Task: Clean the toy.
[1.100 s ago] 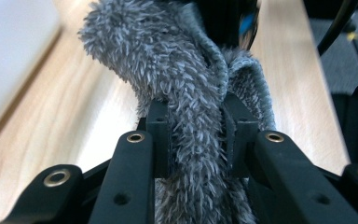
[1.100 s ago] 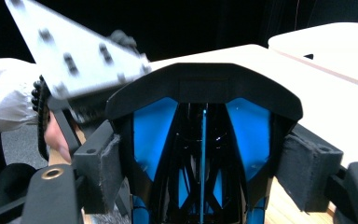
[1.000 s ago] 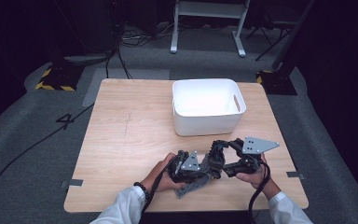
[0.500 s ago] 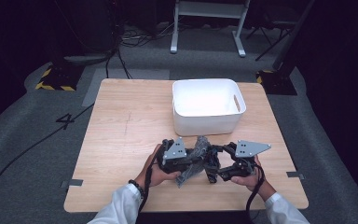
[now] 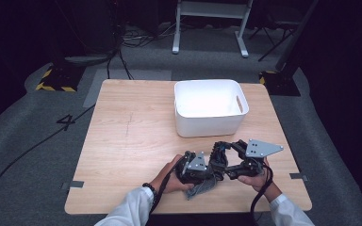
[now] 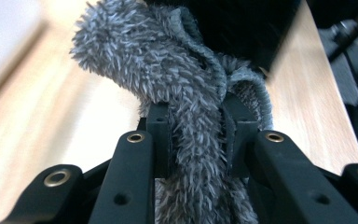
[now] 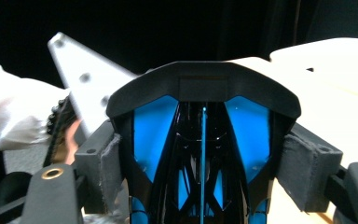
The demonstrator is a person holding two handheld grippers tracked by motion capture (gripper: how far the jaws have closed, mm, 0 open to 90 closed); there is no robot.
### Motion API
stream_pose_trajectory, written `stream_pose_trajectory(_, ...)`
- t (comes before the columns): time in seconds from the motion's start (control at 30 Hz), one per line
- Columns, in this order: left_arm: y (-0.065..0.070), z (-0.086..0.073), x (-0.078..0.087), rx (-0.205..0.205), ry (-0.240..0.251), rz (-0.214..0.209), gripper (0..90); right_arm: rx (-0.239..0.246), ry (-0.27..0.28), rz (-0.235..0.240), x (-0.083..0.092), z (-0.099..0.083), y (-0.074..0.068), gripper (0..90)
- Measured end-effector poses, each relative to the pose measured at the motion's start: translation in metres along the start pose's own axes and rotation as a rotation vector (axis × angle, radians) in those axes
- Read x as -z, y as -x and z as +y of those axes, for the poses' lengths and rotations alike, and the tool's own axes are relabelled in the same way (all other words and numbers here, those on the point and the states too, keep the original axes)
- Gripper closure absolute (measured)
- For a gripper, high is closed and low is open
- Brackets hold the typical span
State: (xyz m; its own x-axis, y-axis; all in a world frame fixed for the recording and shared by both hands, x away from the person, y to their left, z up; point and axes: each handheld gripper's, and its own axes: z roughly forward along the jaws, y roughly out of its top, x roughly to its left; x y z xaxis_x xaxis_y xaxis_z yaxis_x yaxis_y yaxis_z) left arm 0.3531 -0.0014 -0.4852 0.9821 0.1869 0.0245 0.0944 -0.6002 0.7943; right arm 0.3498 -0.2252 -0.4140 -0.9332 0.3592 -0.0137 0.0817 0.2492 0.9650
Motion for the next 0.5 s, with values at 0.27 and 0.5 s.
stream_pose_trajectory(0.27, 0.004, 0.006, 0.025, 0.001, 0.091, -0.002, 69.7, -0.034, 0.0, -0.057, 0.01, -0.006, 0.012, 25.4)
stream_pose_trajectory(0.5, -0.003, 0.011, 0.054, 0.023, 0.204, 0.078, 69.5, -0.043, -0.009, -0.016, 0.006, -0.009, 0.011, 25.4)
